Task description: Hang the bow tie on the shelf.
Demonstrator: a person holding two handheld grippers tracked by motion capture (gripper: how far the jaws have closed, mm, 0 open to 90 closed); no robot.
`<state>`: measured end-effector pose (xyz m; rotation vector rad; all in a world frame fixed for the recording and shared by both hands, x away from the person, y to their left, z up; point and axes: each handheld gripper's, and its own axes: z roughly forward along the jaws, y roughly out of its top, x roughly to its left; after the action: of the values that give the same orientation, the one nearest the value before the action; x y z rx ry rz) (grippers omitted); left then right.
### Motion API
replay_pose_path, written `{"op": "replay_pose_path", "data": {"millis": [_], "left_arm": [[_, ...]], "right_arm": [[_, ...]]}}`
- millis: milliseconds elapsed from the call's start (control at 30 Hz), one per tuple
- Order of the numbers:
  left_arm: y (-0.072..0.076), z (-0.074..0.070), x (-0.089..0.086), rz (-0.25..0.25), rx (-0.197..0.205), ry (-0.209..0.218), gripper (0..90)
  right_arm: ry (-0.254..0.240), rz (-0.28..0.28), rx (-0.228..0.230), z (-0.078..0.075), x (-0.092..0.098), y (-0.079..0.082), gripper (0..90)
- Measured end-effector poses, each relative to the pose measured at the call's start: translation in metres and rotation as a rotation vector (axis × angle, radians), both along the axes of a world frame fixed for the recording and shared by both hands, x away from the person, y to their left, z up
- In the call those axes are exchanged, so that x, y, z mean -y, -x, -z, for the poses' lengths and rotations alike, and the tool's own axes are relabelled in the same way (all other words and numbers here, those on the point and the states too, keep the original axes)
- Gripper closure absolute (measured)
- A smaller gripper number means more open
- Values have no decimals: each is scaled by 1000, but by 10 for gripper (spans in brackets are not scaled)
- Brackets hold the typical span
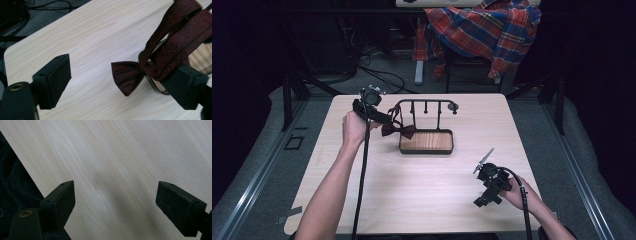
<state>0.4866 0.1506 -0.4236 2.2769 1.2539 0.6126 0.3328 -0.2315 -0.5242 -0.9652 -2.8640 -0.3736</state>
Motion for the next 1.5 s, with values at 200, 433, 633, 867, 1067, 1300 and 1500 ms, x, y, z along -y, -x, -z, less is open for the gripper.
{"op": "replay_pose_path", "data": {"millis": [200, 433, 633, 867, 1067, 1300, 1500], "left_arm": [[9, -8, -5, 25, 4, 38, 95], [17, -9, -6, 25, 11, 52, 49], [32, -9, -5, 42, 23, 53, 20], [61, -7, -1, 69, 30, 41, 4], [83, 5, -3, 82, 18, 10, 2], [108, 22, -13, 81, -13, -11, 2], [120, 33, -18, 86, -45, -22, 2]], "right_arm": [[-2, 0, -1, 1, -1, 0, 159], [1, 6, 3, 0, 0, 0, 159], [5, 9, -1, 1, 0, -1, 159], [9, 1, 3, 1, -1, 1, 159], [19, -8, 9, 2, -1, 1, 159], [39, -21, 13, 2, -2, 2, 159], [45, -30, 26, 3, -3, 3, 159]]}}
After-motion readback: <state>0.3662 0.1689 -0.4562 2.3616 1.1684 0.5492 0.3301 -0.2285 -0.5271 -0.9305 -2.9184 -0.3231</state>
